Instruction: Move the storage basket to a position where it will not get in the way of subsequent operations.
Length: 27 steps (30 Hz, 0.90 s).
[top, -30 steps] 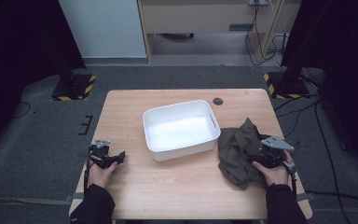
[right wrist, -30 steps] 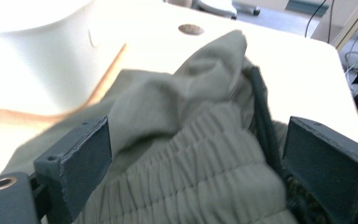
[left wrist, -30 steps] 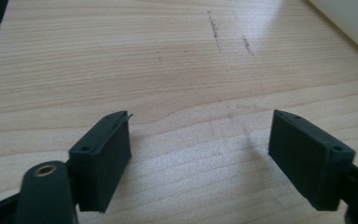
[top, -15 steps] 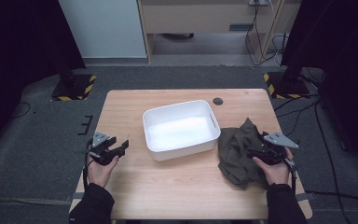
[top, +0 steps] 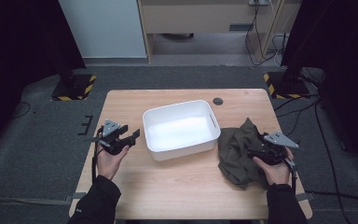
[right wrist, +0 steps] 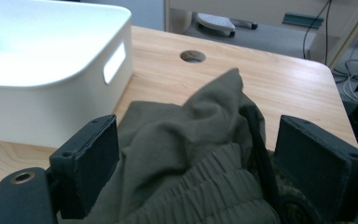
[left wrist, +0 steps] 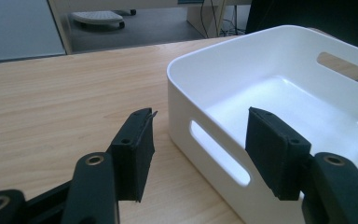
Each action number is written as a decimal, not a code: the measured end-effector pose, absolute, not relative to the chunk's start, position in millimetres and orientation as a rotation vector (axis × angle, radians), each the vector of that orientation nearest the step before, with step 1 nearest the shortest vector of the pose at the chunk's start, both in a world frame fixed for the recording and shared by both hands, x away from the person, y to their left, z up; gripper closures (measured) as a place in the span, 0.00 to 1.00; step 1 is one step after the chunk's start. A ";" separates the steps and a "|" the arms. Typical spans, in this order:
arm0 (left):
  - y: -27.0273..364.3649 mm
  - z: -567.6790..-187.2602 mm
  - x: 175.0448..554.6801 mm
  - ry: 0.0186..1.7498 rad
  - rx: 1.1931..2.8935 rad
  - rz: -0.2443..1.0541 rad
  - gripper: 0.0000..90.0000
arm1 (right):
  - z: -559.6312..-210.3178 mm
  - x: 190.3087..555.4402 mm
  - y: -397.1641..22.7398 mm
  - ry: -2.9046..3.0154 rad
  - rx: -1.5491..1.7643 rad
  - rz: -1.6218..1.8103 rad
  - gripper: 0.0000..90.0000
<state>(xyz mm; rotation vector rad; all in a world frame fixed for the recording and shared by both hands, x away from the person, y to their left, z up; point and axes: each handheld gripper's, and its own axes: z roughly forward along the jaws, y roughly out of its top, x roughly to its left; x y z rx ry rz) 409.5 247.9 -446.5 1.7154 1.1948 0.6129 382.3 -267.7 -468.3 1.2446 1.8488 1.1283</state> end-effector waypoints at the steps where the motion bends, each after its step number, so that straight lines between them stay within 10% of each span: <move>1: 246.0 -446.9 413.3 1.199 1.716 0.608 0.44 | -469.3 383.0 -268.6 1.849 1.248 1.115 0.15; 27: 209.4 -480.2 451.0 1.230 1.914 0.581 0.41 | -497.6 393.2 -270.8 1.951 1.334 0.966 0.11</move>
